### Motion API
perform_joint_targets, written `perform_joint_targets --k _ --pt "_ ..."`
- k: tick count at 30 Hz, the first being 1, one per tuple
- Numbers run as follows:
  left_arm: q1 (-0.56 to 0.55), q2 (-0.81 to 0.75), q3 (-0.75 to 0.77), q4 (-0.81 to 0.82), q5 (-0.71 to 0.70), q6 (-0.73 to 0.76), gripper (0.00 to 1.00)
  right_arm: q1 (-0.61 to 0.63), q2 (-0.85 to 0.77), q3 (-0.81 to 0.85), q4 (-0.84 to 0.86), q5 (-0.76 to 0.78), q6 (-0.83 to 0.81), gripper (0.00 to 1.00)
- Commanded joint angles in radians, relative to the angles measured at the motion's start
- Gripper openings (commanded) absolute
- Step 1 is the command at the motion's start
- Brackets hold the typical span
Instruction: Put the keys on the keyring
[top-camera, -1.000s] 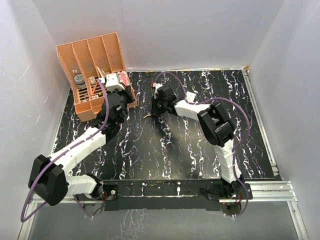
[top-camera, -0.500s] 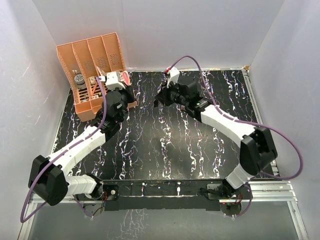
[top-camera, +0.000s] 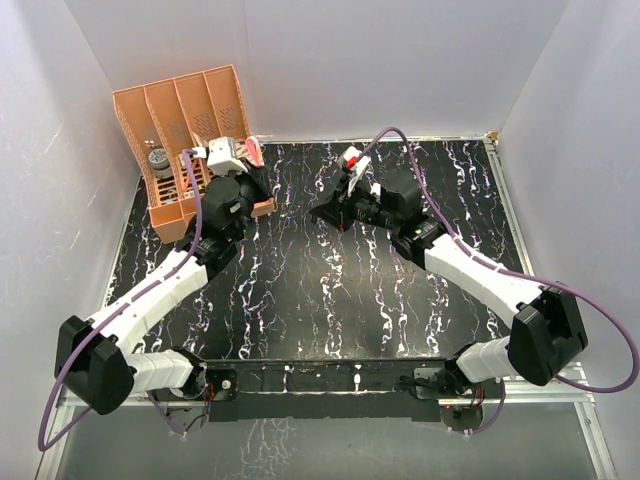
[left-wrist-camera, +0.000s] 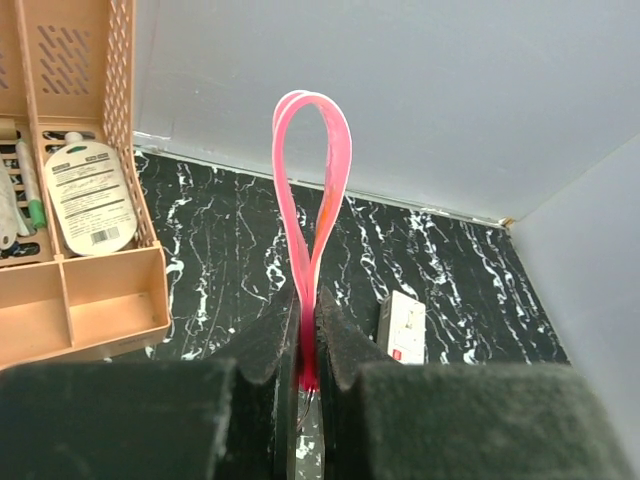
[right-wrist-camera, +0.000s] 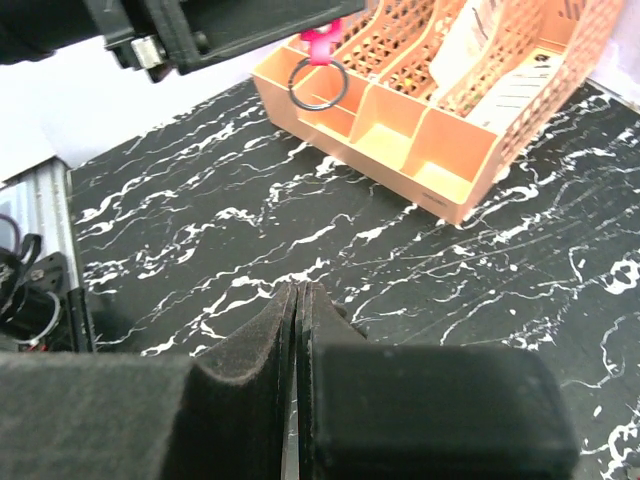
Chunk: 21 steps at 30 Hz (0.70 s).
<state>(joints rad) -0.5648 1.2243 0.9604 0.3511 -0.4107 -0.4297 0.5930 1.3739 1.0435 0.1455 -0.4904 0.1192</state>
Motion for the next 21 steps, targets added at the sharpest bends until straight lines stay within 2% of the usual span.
perform_joint_targets --k 1,8,21 --pt "0.005 -0.046 0.035 0.02 0.049 -0.046 0.0 0.001 -0.047 -0.018 0.159 -0.101 0.039 0.0" --pt "0.004 -0.042 0.005 0.081 0.078 -0.112 0.0 0.001 -0.025 -0.037 0.272 -0.131 0.164 0.0" --pt "0.002 -0.001 -0.01 0.136 0.112 -0.175 0.0 0.017 0.057 0.016 0.305 -0.046 0.379 0.0"
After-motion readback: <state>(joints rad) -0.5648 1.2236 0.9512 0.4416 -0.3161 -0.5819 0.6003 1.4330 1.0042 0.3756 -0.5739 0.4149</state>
